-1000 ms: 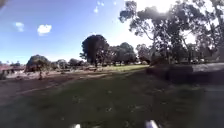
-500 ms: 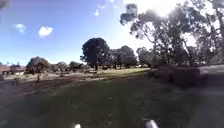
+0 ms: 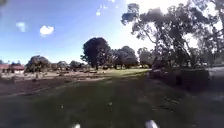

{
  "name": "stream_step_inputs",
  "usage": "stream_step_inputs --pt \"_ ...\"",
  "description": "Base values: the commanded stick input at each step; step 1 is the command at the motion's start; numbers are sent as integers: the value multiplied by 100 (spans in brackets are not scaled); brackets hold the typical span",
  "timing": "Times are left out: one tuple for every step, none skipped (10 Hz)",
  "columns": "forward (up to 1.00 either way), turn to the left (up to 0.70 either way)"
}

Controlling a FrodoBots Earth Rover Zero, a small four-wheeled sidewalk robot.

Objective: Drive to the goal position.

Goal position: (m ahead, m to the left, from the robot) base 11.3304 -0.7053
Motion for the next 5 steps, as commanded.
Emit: stream_step_inputs --pt "70 -2" --pt "70 0" --pt "70 0" --pt "70 0" --pt "70 0"
